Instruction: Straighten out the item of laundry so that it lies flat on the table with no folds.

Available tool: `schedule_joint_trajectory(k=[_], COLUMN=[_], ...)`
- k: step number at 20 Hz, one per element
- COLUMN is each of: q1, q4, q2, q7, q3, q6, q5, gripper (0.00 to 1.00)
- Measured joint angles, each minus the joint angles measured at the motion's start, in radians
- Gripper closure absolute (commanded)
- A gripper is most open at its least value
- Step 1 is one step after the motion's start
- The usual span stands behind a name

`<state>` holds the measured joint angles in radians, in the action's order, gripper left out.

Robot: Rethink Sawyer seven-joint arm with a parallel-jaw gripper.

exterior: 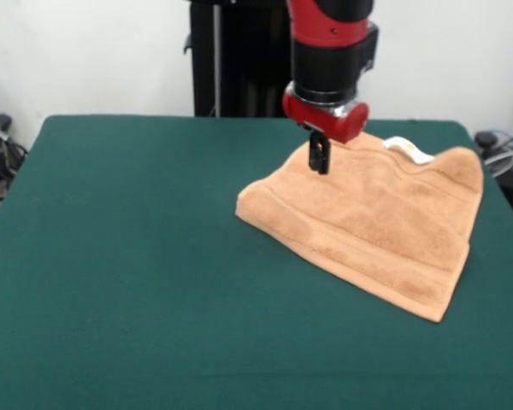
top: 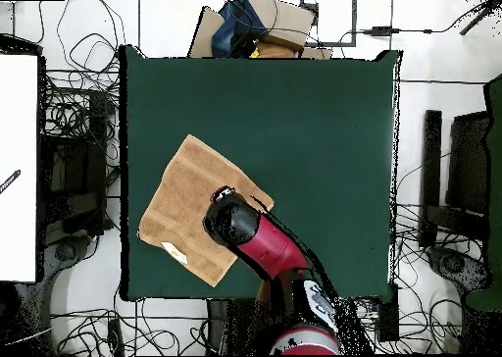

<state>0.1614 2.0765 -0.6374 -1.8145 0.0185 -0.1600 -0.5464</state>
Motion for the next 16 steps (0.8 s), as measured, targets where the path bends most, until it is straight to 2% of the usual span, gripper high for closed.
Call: schedule_joint_trajectory(k=[7,16], q1=[0.008,0.044], q4=[-0.001,-0.005], q2=[0.021,0.12], q7=[0.0,0.0], q3=[-0.01,-0.013], q6=[0.023,0.096], q5=[0.031,0.105], gripper=[1.0,1.0])
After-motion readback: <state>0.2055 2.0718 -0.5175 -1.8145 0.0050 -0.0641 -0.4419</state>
